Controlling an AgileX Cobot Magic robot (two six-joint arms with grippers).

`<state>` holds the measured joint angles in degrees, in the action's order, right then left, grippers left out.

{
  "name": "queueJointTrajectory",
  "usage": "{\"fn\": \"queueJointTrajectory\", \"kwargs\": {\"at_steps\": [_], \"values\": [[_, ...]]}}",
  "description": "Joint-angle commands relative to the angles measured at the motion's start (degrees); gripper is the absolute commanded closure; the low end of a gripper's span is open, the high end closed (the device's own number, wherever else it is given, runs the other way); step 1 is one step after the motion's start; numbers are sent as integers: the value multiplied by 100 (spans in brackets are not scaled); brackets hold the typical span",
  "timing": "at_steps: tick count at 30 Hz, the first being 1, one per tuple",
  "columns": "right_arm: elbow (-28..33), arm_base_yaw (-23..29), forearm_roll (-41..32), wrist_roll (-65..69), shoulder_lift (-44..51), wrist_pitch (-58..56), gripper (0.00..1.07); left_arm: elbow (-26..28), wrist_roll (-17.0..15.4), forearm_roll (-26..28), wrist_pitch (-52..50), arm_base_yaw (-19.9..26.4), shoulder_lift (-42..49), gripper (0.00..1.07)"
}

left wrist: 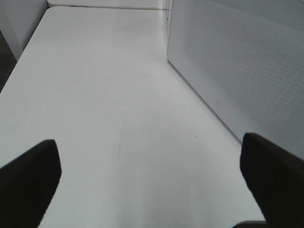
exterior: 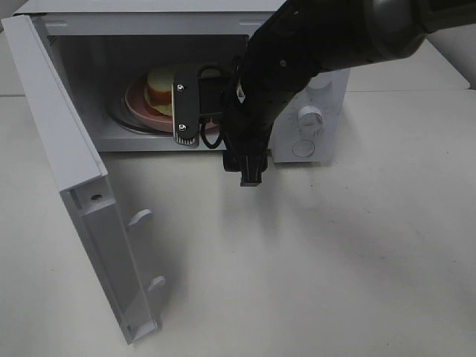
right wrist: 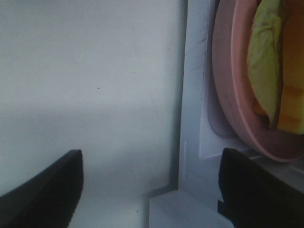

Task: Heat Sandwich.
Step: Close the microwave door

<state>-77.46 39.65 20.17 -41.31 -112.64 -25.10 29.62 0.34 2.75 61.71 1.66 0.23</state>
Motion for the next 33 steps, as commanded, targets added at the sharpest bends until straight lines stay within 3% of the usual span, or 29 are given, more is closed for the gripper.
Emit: {"fn": "queueJointTrajectory", "kwargs": {"at_steps": [1,10,19,23,33], "values": [[138,-6,34,109,178,11,31,-6,-34,17,-63,17,115,9],[1169,-6,17,619,1192,11,31,-6,-34,17,-63,17,115,9],[1748,-6,11,1461,1856,-23,31,-6,-34,17,-63,17,115,9],[2235,-6,6,2481,2475,-40,31,-6,-34,17,-63,17,115,9],[2744,-6,-269,4206,3380,-642,31,-6,-34,17,-63,17,115,9]]}}
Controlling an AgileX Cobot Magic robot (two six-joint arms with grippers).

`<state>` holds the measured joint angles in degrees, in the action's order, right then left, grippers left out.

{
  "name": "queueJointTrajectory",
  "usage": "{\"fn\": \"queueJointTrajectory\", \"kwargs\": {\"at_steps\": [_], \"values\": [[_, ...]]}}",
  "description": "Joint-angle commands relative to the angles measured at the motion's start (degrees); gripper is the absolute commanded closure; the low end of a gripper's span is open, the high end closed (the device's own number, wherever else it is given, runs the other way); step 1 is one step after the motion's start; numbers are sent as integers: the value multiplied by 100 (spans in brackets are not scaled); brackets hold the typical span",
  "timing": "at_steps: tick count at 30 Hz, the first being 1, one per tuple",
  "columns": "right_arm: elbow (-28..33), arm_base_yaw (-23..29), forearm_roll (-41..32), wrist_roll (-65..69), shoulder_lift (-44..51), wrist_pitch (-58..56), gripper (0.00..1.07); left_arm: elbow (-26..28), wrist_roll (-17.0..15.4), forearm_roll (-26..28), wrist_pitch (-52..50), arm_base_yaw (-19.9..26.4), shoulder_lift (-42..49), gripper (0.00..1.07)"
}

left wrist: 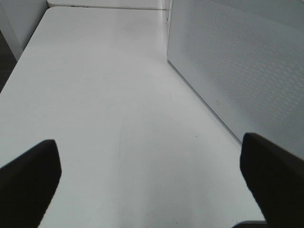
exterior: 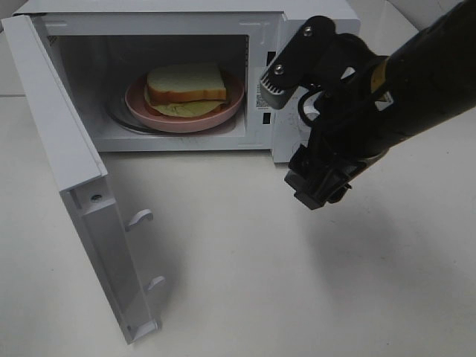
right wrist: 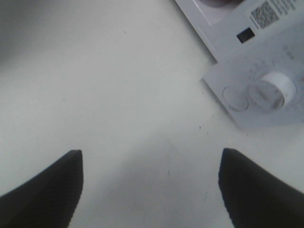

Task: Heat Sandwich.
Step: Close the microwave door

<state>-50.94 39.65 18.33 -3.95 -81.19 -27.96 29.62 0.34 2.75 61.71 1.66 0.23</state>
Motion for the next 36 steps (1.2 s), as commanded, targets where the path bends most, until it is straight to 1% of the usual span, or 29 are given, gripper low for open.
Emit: {"fn": "queueJointTrajectory", "kwargs": {"at_steps": [1,3,5,6,8,10,16,19,24,28,29,33,35,36], "values": [[92,-6,-86,470,235,-355,31,-6,-34,17,-63,17,115,9],[132,-6,-86,619,413,-728,31,-6,-34,17,-63,17,115,9],[155,-6,-97,682,636,-1329,31,-6,-34,17,-63,17,115,9],[155,-6,-97,682,636,-1329,31,-6,-34,17,-63,17,115,9],[155,-6,-97,682,825,-1908,31,-6,-34,17,-63,17,115,9],[155,-6,-109,682,945,-2217,31,-6,-34,17,-63,17,115,9],[155,-6,-183,699,1243,-2756,31,-6,-34,17,-63,17,115,9],[155,-6,-395,699,1495,-3157,31,-6,-34,17,-63,17,115,9],[218,-6,-510,699,1782,-3489,31,-6,-34,17,-63,17,115,9],[567,-6,-579,699,2378,-3564,31,-6,-34,17,-63,17,115,9],[567,-6,-579,699,2378,-3564,31,-6,-34,17,-63,17,115,9],[1112,-23,-625,728,2985,-3581,31,-6,-34,17,-63,17,115,9],[1203,-23,-647,722,3100,-3587,31,-6,-34,17,-63,17,115,9],[1415,-23,-659,745,3323,-3598,31,-6,-34,17,-63,17,115,9]]}}
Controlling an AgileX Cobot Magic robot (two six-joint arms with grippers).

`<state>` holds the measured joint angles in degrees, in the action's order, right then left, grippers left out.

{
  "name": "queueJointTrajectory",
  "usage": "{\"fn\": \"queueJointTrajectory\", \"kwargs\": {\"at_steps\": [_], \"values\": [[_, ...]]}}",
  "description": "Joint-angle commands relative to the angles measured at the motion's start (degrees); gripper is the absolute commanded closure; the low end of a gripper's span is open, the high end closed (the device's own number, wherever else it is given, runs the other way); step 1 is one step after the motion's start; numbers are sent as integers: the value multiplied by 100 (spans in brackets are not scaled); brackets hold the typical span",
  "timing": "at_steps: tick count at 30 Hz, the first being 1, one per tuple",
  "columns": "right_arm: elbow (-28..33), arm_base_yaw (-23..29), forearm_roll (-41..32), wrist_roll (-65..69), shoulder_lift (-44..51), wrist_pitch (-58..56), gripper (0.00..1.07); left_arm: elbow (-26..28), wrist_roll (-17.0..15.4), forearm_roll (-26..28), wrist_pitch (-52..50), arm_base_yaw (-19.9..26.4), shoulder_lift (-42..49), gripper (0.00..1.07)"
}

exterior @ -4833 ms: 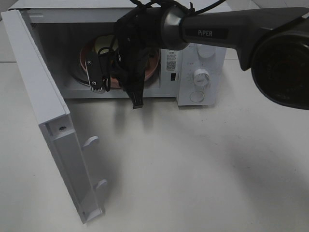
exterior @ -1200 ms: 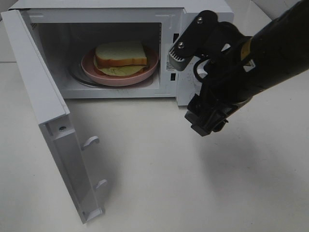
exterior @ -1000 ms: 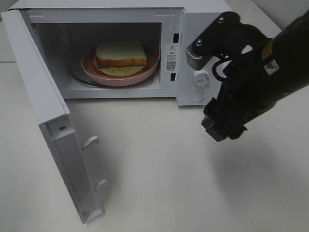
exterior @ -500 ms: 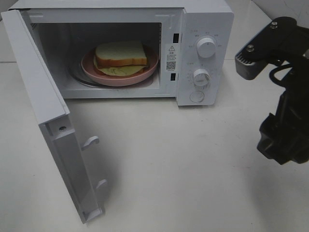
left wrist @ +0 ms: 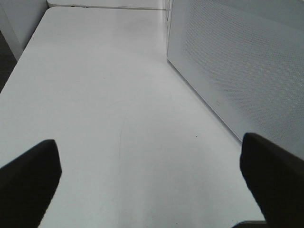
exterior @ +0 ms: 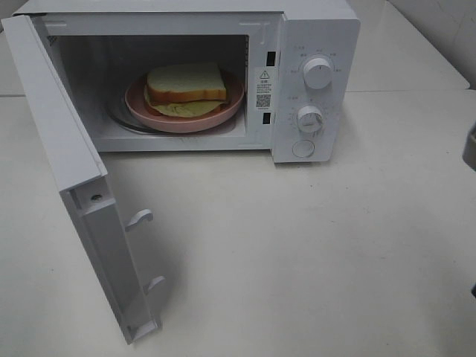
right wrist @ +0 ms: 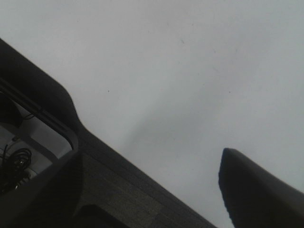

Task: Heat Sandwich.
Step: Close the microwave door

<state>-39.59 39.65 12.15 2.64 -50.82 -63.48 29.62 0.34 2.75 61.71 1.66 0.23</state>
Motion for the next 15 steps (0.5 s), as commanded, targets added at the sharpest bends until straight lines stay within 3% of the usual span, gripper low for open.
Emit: {"fn": "queueJointTrajectory", "kwargs": {"at_steps": [1,8,9,12,15], "values": [[372,-23,-40,103,372,-69,31,-6,-34,17,-63,17,115,9],[716,-779,-80,172,1003,-103,31,-6,-34,17,-63,17,115,9],[756,-1175,-80,172,1249,-92,31,-6,-34,17,-63,17,115,9],[773,-1702,-86,172,1788,-11,31,-6,-34,17,-63,17,115,9],[773,-1937,-109,172,2097,126,31,-6,-34,17,-63,17,115,9]]}}
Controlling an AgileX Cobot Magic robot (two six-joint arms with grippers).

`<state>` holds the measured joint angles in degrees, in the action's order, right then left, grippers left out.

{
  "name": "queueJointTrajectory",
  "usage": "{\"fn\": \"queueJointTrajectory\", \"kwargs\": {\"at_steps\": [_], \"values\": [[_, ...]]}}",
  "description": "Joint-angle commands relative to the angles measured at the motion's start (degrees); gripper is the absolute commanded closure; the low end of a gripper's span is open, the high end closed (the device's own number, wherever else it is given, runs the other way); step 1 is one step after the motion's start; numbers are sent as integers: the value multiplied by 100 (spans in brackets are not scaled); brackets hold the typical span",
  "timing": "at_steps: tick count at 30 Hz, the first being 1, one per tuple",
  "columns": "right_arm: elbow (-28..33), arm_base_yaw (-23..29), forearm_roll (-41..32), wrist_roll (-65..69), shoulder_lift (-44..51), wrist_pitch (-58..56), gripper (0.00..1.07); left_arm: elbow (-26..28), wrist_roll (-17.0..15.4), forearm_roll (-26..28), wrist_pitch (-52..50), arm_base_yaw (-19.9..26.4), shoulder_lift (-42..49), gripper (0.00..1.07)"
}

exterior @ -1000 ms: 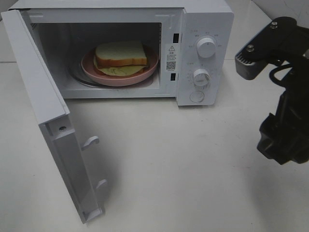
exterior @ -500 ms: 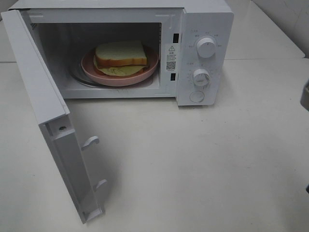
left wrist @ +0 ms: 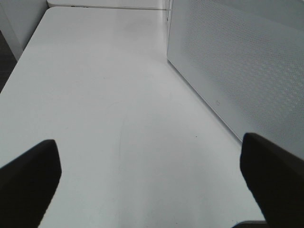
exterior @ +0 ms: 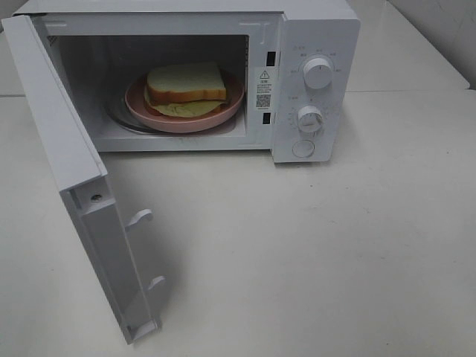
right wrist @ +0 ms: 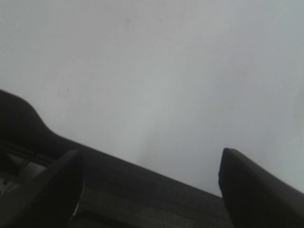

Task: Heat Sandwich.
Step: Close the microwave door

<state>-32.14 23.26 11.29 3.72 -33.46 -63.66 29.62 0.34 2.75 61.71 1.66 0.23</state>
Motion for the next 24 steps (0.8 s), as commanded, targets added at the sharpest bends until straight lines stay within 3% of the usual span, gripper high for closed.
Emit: {"fn": "queueJointTrajectory", "kwargs": {"at_steps": [1,12,24], "values": [[29,-413,-52,63,527,229,31,-6,-34,17,-63,17,115,9],[315,-1593,-401,57,2257,716,31,-6,-34,17,-63,17,115,9],[361,-2229,-458,11,3438,647,32,-6,-34,17,-63,17,115,9]]}}
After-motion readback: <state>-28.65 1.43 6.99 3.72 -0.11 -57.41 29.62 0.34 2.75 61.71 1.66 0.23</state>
